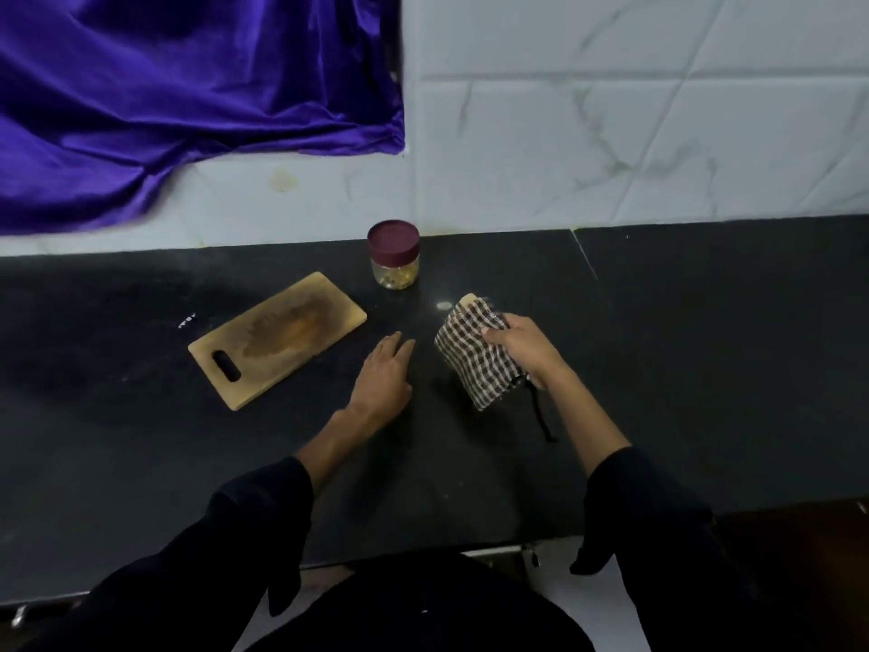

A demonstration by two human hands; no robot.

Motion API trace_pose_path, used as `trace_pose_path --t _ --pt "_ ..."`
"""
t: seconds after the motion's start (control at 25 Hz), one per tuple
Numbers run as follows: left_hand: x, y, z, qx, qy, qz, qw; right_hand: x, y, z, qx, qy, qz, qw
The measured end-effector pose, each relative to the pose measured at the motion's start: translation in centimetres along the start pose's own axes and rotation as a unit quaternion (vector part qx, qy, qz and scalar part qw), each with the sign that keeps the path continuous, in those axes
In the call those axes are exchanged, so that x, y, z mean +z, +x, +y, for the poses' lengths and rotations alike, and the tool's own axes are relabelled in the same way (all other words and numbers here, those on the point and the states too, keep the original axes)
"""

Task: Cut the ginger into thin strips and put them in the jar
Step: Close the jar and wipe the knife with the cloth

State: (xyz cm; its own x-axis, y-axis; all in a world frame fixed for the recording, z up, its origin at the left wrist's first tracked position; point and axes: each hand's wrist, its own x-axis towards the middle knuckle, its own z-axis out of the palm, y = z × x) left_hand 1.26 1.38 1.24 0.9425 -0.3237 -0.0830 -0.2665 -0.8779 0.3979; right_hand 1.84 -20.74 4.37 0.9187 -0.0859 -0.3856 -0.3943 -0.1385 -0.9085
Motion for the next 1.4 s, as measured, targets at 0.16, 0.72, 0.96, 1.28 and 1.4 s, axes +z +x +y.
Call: trace_pose_path --t 0.16,0.72,0.96,1.28,1.4 --pt "0.3 3.4 2.4 -0.025 0.000 0.022 0.999 -3.0 3.6 -1.2 0.001 0.024 0.018 1.000" --pt "2.5 17.2 8.9 -0.075 0.036 -0.023 0.996 -9.7 17.5 -4.3 0.037 0.141 0.074 0.987" --pt "3.1 20.7 8.2 -0.092 0.031 -0.057 0.994 -9.3 22.9 -3.9 0.106 0.148 0.059 0.982" --pt "3.6 20.8 7.6 -0.082 0.021 -0.077 0.993 -10.6 23.8 -2.6 0.066 -0.130 0.096 0.985" --pt "2.8 19.4 7.4 -0.070 0.019 -0.068 0.995 -10.1 21.6 -3.0 0.039 -0.201 0.104 0.973"
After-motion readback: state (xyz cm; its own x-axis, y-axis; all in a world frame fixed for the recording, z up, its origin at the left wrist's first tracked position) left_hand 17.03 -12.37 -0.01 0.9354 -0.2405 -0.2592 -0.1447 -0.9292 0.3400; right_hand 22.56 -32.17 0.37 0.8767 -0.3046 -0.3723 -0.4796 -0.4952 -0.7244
